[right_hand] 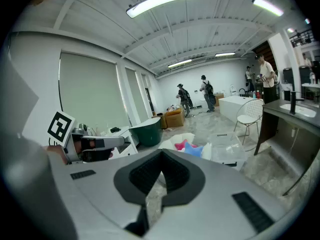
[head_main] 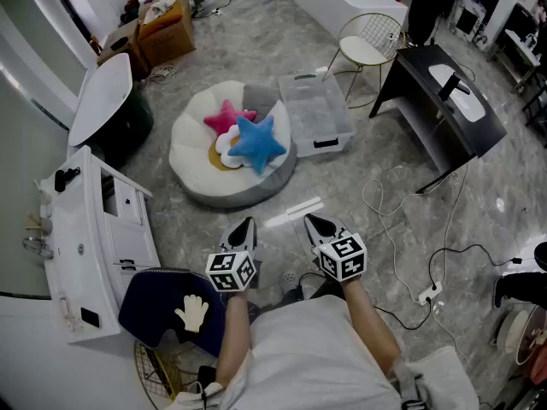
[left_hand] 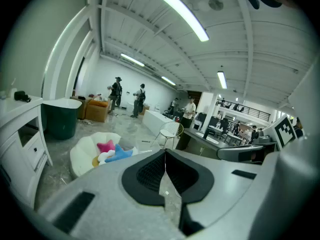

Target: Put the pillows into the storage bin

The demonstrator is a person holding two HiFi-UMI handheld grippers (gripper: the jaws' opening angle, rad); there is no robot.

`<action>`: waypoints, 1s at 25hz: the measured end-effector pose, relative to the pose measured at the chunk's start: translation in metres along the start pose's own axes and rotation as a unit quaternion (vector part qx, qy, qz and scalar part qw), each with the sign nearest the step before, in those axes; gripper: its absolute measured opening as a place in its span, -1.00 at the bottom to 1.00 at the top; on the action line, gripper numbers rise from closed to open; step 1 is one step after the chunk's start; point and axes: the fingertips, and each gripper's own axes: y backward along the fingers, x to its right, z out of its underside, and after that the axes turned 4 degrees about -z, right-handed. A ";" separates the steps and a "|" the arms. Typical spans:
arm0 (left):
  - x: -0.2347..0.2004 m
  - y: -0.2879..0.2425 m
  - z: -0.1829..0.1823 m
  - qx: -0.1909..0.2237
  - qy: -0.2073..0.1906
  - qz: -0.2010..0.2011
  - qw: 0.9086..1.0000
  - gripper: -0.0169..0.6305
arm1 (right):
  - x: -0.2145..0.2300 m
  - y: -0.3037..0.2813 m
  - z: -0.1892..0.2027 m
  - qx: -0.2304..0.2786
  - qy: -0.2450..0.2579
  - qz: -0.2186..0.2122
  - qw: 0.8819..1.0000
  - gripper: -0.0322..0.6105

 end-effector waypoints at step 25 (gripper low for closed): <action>-0.002 -0.141 -0.052 -0.031 0.010 -0.003 0.999 -0.91 | 0.122 -0.072 -0.055 0.006 -0.085 -0.055 0.995 -0.91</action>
